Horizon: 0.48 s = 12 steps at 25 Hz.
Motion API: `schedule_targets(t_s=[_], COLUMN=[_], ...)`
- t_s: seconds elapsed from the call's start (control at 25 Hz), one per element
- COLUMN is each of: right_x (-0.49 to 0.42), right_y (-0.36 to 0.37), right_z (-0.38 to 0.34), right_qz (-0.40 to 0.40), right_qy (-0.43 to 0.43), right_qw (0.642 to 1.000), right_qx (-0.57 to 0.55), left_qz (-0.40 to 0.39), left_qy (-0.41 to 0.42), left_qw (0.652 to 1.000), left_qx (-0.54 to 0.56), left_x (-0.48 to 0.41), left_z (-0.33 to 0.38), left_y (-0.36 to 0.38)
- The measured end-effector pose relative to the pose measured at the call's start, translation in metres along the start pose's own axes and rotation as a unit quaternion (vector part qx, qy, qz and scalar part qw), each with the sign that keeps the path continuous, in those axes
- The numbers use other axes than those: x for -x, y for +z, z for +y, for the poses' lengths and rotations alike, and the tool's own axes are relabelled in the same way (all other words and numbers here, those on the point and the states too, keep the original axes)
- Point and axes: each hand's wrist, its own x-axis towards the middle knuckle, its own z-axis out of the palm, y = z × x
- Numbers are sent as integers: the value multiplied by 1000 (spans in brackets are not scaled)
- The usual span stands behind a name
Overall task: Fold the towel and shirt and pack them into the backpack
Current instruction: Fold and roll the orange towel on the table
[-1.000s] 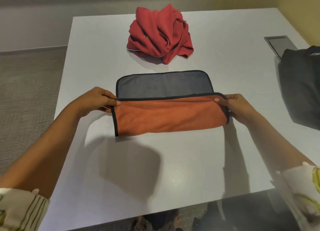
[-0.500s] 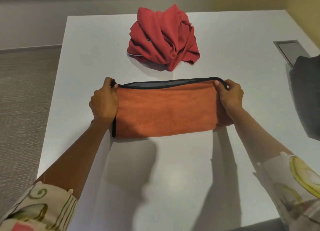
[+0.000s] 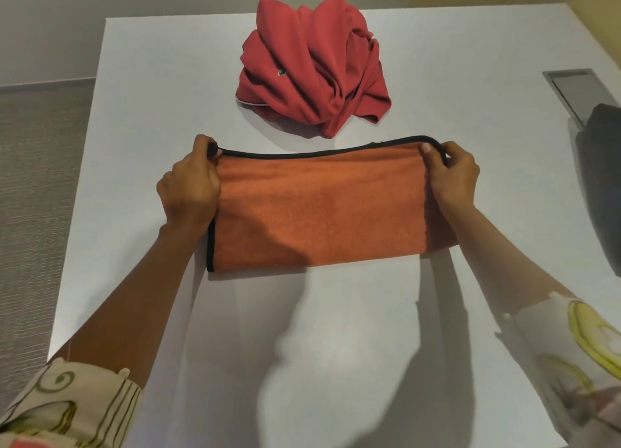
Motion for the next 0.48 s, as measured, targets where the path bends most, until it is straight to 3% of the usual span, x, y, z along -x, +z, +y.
schedule_targets(t_s=[0.12, 0.24, 0.36, 0.48], right_x=[-3, 1, 17, 44], right_y=[6, 11, 21, 48], right_z=[6, 5, -3, -20], right_qz=[2, 34, 71, 31], right_qy=[49, 67, -14, -138], right_qw=[998, 989, 971, 956], right_qx=[50, 125, 226, 258], left_qz=[-2, 49, 100, 11], left_qy=[-11, -18, 77, 155], left_qw=[1000, 998, 988, 984], left_qx=[-15, -35, -86, -92], left_x=[2, 10, 22, 38], left_z=[-1, 6, 29, 67], left_y=[6, 8, 10, 22])
